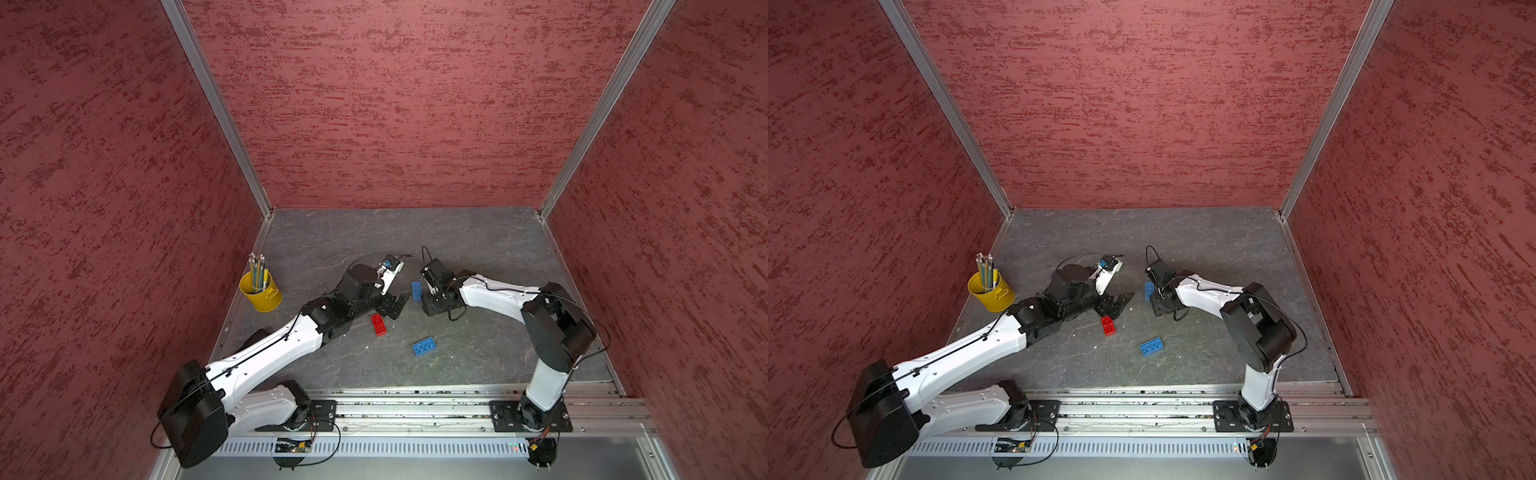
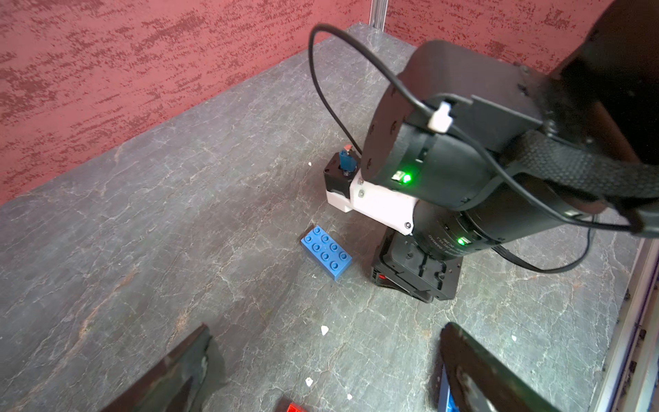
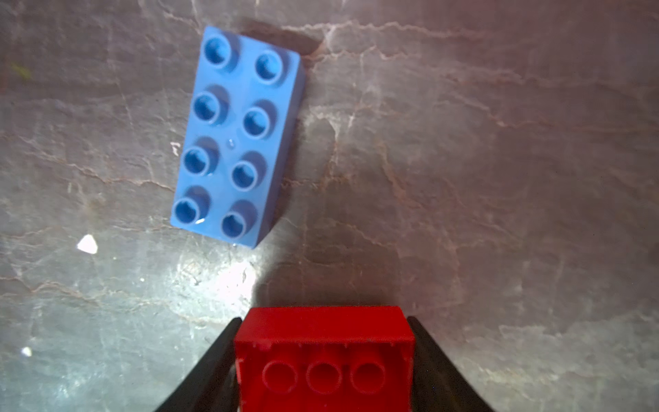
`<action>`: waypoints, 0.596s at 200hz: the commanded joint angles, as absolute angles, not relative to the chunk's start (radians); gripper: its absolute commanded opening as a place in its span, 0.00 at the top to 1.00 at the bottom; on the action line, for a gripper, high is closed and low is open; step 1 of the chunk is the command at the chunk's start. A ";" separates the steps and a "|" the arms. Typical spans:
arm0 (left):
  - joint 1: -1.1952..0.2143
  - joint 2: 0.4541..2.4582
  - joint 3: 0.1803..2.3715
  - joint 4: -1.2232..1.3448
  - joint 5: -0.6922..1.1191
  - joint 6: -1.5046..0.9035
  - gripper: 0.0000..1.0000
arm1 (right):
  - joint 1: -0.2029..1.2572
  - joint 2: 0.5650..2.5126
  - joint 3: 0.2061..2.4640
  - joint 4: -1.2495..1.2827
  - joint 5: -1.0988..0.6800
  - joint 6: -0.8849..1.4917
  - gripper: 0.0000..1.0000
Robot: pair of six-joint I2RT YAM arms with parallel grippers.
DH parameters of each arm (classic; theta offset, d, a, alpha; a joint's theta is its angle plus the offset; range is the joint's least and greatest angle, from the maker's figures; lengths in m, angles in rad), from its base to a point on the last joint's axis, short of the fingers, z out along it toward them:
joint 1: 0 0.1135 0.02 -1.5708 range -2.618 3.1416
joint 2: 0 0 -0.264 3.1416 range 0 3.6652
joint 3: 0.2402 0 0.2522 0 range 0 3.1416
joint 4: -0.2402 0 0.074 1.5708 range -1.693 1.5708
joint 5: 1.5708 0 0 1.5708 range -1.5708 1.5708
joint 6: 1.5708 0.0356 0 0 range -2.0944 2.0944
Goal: Assemble a rectangle with lego
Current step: Pick up the lego brick from the center of the board, then place the lego brick at the center of the board.
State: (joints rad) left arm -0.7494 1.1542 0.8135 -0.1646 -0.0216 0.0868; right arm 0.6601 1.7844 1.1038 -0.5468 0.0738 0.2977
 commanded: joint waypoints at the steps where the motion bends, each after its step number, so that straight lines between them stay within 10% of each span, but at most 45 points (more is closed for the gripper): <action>1: -0.753 1.157 0.829 -0.096 -0.024 0.108 0.00 | 0.651 1.696 1.097 -0.538 0.070 0.328 0.49; 119: -0.751 1.152 0.699 0.351 0.310 0.376 0.07 | 0.373 1.458 1.034 0.004 -1.047 0.653 0.54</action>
